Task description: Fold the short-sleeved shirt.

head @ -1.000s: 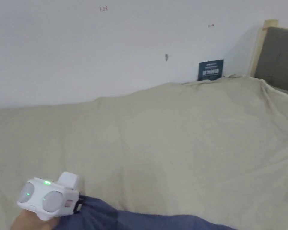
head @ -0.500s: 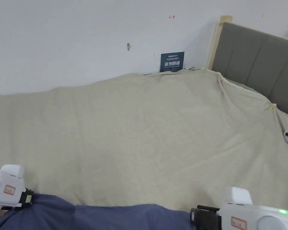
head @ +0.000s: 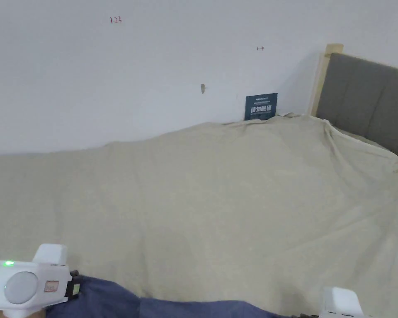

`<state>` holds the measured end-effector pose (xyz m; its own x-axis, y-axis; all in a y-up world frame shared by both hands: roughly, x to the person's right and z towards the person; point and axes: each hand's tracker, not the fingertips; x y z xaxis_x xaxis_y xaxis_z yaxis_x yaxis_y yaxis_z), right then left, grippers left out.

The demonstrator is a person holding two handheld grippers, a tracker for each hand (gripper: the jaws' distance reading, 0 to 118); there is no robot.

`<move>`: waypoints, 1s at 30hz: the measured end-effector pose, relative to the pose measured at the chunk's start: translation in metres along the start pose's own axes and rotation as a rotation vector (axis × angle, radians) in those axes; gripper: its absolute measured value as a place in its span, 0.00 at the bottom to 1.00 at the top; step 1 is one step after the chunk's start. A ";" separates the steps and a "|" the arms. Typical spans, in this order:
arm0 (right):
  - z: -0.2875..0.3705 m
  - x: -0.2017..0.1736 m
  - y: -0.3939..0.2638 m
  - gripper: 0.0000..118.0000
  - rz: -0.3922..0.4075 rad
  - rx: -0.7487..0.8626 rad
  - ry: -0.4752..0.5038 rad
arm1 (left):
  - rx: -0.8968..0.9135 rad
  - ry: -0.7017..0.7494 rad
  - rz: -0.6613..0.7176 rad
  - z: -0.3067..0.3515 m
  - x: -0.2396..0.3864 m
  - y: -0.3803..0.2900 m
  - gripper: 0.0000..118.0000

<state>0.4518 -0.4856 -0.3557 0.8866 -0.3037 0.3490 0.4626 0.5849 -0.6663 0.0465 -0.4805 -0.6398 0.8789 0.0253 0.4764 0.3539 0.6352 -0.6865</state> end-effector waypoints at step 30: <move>0.415 -0.221 0.135 0.05 0.376 0.767 0.105 | 0.989 0.301 0.120 0.661 -0.060 -0.056 0.01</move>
<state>0.3170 -0.0272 -0.2493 0.9938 -0.0333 0.1062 0.0422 0.9957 -0.0829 -0.2379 -0.0073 -0.2666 0.9825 0.0226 0.1851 -0.0420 0.9939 0.1016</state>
